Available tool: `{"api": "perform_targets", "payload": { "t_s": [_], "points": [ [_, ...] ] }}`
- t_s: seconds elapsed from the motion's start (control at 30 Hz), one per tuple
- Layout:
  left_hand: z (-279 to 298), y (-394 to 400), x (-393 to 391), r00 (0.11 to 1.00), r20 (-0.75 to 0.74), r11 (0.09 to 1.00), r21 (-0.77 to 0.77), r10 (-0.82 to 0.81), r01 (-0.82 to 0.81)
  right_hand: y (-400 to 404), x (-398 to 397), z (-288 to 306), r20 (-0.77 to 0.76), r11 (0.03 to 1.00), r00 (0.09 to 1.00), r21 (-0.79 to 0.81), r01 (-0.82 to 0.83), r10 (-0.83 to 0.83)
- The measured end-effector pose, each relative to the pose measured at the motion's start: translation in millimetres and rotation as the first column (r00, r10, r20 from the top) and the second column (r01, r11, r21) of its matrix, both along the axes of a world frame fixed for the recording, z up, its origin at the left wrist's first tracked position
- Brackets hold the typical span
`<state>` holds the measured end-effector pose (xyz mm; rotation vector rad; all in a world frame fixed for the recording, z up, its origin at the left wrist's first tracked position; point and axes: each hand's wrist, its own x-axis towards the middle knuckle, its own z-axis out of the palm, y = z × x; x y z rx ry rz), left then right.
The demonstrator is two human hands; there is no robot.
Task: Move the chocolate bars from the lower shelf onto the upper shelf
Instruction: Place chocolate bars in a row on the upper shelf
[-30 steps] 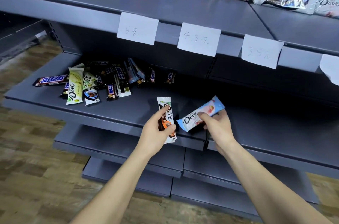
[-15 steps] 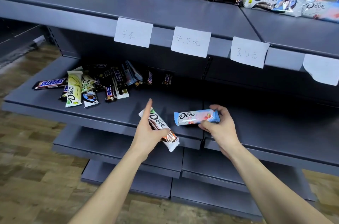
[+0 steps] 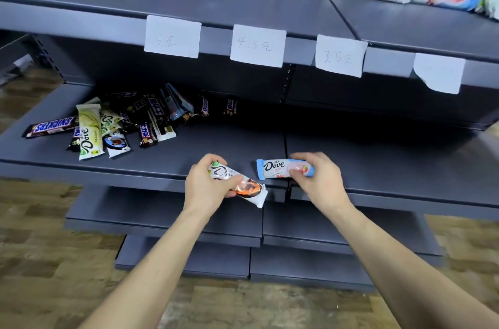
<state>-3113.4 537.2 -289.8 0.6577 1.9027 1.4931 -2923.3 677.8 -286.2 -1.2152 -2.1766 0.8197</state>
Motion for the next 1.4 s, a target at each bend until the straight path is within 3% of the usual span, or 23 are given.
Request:
{"api": "perform_targets", "payload": {
  "t_s": [0.07, 0.2, 0.4, 0.47, 0.57, 0.63, 0.7, 0.9, 1.13, 1.27, 1.4],
  "points": [
    [1.9, 6.4, 1.7, 0.998, -0.064, 1.000, -0.007, 0.015, -0.015, 4.0, -1.1, -1.6, 0.071, 0.999, 0.997, 0.054, -0.001, -0.003],
    [1.5, 19.3, -0.3, 0.989, -0.145, 0.999, -0.019, 0.035, -0.038, 7.7, 1.3, -1.0, 0.164, 0.999, 0.986, -0.019, -0.038, 0.040],
    [0.2, 17.0, -0.1, 0.879, -0.426, 0.946, -0.313, -0.216, 0.080, 16.0, 11.9, -2.6, 0.282, 0.995, 0.957, 0.049, -0.091, 0.074],
    [-3.1, 14.6, -2.5, 0.778, -0.561, 0.928, -0.366, -0.284, 0.075, 15.1, 15.1, -1.6, 0.354, 0.990, 0.935, 0.117, -0.075, 0.029],
    [-1.9, 11.1, -5.2, 0.496, -0.770, 0.888, -0.460, -0.400, 0.001, 11.8, 17.5, 2.5, 0.408, 0.962, 0.913, 0.261, -0.084, -0.031],
    [-1.1, 9.2, -4.7, 0.291, -0.836, 0.865, -0.499, -0.466, -0.048, 10.9, 20.2, 5.2, 0.406, 0.942, 0.912, 0.323, -0.086, -0.056],
    [-0.8, 5.8, -2.0, 0.186, -0.858, 0.867, -0.495, -0.478, -0.055, 9.8, 24.8, 7.4, 0.382, 0.936, 0.922, 0.343, -0.076, -0.065],
    [7.9, -11.9, 22.7, 0.093, -0.896, 0.900, -0.425, -0.434, 0.099, 2.9, 46.5, 17.6, 0.267, 0.944, 0.963, 0.304, -0.131, 0.047],
    [41.2, -28.7, 78.4, -0.092, -0.950, 0.925, -0.311, -0.298, 0.217, -12.7, 84.8, 44.7, 0.093, 0.948, 0.971, 0.213, -0.236, 0.221],
    [59.2, -35.8, 109.8, -0.083, -0.971, 0.938, -0.238, -0.224, 0.252, -23.6, 117.3, 67.1, -0.010, 0.955, 0.977, 0.212, -0.208, 0.214],
    [76.1, -40.3, 145.4, -0.038, -0.985, 0.939, -0.170, -0.166, 0.299, -31.2, 154.3, 88.0, 0.008, 0.935, 0.978, 0.293, -0.199, 0.206]
  ]
}}
